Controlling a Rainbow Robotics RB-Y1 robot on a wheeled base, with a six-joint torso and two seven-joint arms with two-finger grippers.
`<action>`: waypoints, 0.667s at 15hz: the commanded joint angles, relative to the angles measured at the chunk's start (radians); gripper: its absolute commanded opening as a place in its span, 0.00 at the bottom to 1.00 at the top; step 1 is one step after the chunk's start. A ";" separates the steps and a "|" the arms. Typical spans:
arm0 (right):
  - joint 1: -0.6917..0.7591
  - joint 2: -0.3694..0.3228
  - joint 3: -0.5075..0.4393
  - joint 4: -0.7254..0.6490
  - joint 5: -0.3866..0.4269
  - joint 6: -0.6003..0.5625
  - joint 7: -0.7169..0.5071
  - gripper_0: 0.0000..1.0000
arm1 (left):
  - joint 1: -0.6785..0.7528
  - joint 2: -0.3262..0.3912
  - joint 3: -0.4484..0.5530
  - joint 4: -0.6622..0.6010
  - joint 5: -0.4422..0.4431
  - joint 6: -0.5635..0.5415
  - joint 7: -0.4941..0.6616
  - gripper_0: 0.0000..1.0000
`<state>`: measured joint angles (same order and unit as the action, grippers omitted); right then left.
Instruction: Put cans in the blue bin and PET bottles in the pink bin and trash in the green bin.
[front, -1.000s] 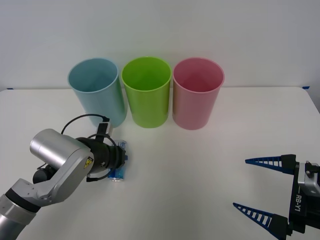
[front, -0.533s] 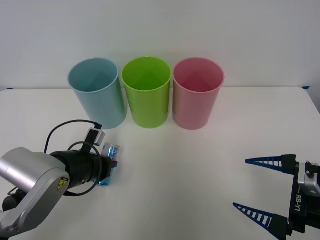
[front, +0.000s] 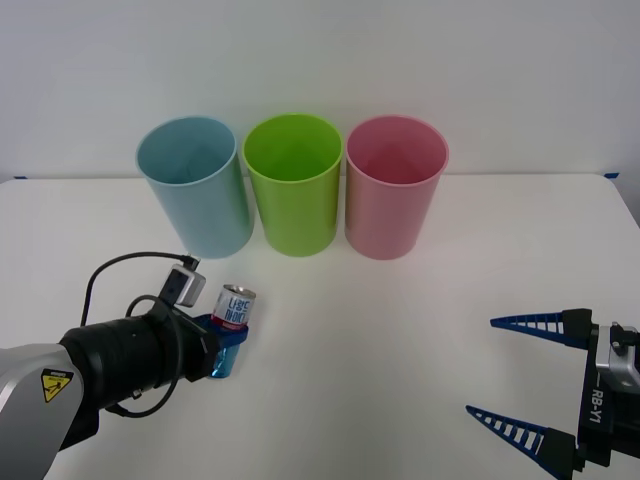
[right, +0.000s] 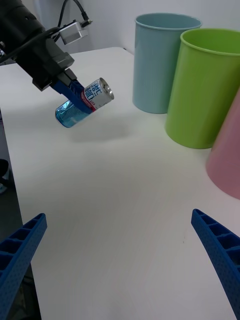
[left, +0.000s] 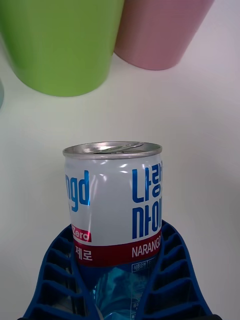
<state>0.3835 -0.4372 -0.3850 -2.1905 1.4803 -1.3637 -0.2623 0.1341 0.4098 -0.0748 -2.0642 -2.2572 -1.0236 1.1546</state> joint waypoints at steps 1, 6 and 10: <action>0.000 0.000 0.000 0.000 0.000 0.000 0.000 1.00 | 0.042 0.000 0.046 -0.042 0.077 -0.001 -0.102 0.04; 0.000 0.000 0.000 0.000 0.000 0.000 0.000 1.00 | 0.119 -0.011 0.171 -0.093 0.398 -0.036 -0.285 0.04; 0.000 0.000 0.000 0.000 0.000 0.000 0.000 1.00 | 0.124 -0.032 0.240 -0.094 0.614 -0.043 -0.357 0.04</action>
<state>0.3835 -0.4372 -0.3850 -2.1905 1.4803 -1.3637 -0.2623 0.2601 0.3807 0.1564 -2.1583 -1.6839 -1.0656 0.8000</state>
